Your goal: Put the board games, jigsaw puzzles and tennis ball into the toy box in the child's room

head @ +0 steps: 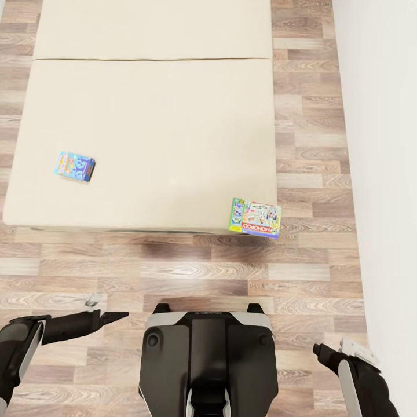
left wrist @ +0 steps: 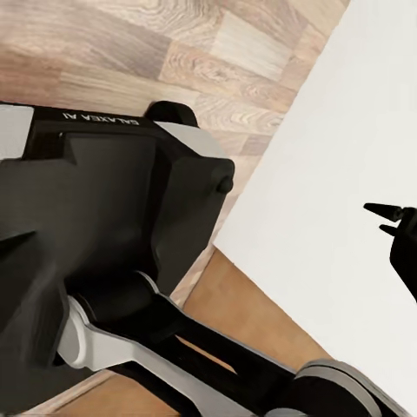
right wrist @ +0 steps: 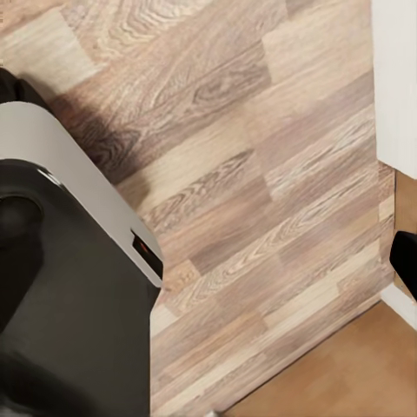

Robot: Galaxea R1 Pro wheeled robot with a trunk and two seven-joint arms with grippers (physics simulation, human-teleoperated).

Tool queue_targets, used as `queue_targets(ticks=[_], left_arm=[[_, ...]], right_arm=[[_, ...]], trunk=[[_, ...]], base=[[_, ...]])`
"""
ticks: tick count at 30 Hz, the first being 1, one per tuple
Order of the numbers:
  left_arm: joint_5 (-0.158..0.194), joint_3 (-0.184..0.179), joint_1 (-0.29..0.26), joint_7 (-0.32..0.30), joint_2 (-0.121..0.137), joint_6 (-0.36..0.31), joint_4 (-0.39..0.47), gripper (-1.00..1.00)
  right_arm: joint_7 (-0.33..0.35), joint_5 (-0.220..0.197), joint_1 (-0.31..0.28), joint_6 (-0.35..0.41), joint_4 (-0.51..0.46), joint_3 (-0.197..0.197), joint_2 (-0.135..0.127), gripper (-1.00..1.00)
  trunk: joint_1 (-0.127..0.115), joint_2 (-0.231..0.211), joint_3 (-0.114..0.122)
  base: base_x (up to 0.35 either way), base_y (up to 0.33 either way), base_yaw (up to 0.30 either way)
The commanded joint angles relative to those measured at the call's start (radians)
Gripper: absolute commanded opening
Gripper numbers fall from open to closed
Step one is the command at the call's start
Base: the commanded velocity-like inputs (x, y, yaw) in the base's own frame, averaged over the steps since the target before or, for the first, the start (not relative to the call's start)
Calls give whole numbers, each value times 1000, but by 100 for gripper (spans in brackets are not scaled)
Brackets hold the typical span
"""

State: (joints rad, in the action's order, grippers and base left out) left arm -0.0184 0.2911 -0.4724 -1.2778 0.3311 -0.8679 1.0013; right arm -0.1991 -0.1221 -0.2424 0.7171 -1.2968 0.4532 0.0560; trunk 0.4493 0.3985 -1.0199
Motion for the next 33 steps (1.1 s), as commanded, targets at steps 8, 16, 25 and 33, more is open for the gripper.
queue_targets(ticks=[8, 16, 25, 33], left_arm=[[-105, 2, 0, 122, -6, 27, -75, 100], [-160, 6, 0, 316, -13, 156, -231, 100], [-169, 9, 0, 589, -60, 368, -429, 100], [-165, 12, 0, 751, -81, 442, -469, 100]], right_arm=[[7, -8, 0, -66, 92, 0, 0, 100], [10, -1, 0, -183, 214, -1, -1, 100], [10, 3, 0, -346, 397, -3, -9, 100], [10, 6, 0, -432, 475, -5, -13, 100]], trunk=[[1, 2, 11], [1, 2, 24], [1, 2, 39], [1, 2, 52]], base=[[0, 0, 0], [0, 0, 0], [0, 0, 0], [0, 0, 0]])
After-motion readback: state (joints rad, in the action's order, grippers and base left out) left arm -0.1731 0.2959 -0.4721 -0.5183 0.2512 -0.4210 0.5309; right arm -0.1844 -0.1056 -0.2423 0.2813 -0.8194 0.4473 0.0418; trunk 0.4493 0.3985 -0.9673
